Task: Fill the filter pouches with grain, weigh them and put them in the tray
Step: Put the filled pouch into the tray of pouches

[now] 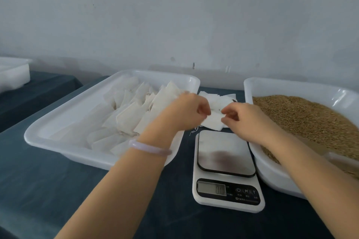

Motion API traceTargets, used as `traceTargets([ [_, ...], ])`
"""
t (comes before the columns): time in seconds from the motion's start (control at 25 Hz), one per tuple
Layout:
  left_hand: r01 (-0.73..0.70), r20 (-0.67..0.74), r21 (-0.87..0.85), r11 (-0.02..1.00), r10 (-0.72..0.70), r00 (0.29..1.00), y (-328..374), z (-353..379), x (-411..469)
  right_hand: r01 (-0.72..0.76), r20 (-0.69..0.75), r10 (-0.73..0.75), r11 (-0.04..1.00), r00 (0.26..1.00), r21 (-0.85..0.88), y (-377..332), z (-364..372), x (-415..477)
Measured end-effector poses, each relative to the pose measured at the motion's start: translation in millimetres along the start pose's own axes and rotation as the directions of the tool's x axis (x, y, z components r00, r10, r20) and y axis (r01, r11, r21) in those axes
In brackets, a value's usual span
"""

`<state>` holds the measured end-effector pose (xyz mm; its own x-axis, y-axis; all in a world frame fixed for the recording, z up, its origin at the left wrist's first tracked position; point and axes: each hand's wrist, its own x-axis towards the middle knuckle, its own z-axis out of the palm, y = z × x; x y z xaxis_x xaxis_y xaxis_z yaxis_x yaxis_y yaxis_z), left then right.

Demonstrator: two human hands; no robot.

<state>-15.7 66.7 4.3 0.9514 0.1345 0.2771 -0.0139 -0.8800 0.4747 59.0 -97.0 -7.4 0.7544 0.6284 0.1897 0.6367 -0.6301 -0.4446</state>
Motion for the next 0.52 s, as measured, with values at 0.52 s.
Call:
traceTargets([
  [0.52, -0.052, 0.183, 0.007, 0.999, 0.05, 0.982, -2.5, 17.8, 3.9, -0.174, 0.333, 0.315, 0.904, 0.889, -0.39, -3.1, 50.9, 102.0],
])
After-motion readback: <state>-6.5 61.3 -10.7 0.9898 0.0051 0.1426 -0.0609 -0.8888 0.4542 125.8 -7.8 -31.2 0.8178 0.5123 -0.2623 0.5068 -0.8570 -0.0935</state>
